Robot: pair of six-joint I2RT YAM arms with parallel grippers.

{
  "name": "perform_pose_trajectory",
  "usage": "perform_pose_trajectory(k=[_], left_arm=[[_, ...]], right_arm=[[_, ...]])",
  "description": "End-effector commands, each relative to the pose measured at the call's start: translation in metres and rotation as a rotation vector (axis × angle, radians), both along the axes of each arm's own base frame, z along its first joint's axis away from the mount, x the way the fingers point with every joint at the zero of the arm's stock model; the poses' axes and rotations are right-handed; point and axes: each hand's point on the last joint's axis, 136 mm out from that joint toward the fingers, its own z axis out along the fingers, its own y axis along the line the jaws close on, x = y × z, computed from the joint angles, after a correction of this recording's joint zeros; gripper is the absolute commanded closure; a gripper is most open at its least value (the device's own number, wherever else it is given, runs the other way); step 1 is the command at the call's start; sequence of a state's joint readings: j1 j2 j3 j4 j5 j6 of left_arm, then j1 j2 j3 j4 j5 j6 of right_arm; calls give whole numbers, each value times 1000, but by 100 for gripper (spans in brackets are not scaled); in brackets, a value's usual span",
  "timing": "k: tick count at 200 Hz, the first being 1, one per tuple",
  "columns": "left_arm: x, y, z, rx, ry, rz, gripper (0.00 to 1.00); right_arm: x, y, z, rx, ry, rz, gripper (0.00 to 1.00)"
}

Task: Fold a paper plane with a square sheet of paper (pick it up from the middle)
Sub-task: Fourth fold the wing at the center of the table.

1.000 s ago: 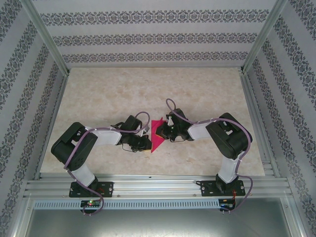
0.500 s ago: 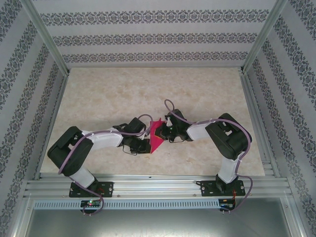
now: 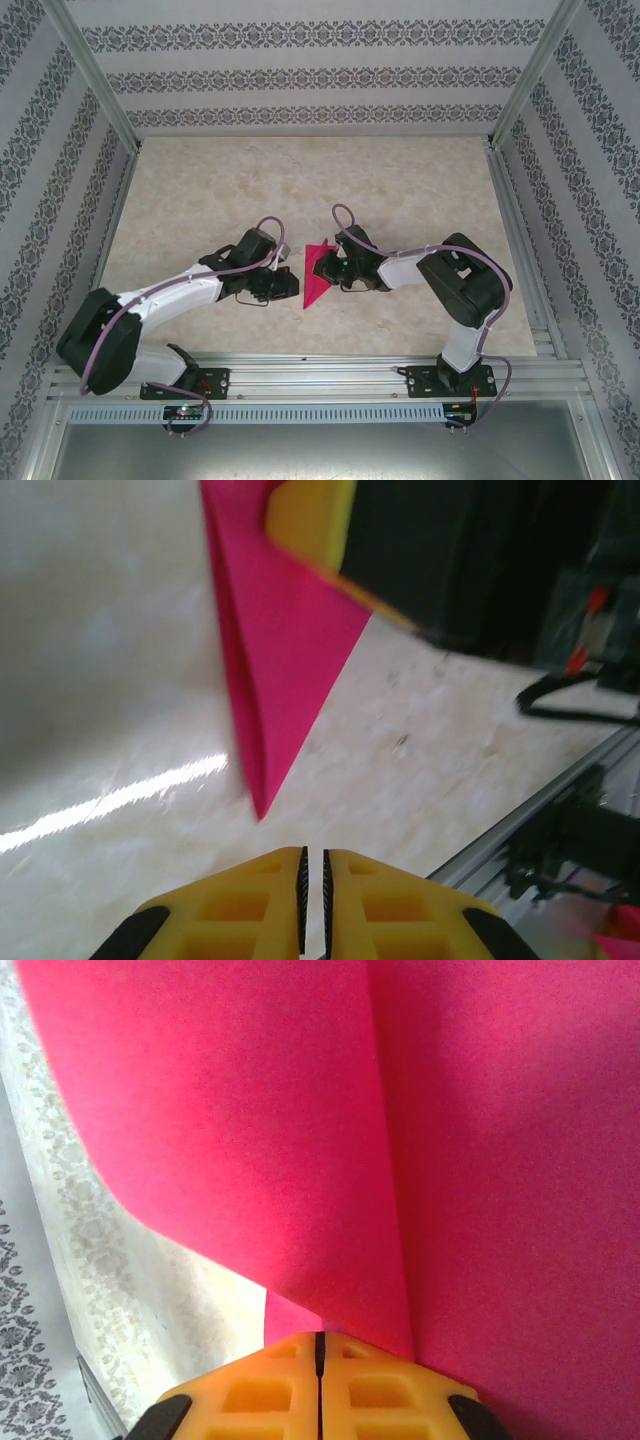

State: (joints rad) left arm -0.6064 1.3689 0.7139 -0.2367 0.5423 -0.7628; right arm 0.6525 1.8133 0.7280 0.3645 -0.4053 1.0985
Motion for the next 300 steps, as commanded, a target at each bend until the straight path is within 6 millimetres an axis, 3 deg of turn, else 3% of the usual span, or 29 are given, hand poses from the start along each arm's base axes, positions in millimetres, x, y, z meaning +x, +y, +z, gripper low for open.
perform_pose_trajectory(k=[1, 44, 97, 143, 179, 199, 219, 249, 300], left_arm=[[35, -38, 23, -186, -46, 11, 85], [56, -56, -8, -197, 3, 13, 86], [32, -32, -55, -85, 97, 45, 88], [29, -23, -47, -66, 50, 60, 93], [42, -36, -30, -103, 26, 36, 93], [40, -40, -35, -98, 53, 4, 93], [30, -41, -47, -102, 105, -21, 92], [8, -24, -75, -19, 194, -20, 94], [-48, -1, -100, 69, 322, -73, 95]], right_arm=[[-30, -42, -58, -210, 149, -71, 93], [-31, -41, -59, -209, 155, -67, 93], [-30, -42, -62, -207, 165, -69, 92], [-29, -44, -61, -206, 167, -73, 93], [-29, -44, -62, -204, 170, -74, 92], [-29, -45, -62, -206, 167, -75, 92], [-29, -44, -63, -206, 171, -74, 93], [-29, -44, -64, -206, 175, -73, 92], [-30, -48, -66, -217, 178, -80, 93]])
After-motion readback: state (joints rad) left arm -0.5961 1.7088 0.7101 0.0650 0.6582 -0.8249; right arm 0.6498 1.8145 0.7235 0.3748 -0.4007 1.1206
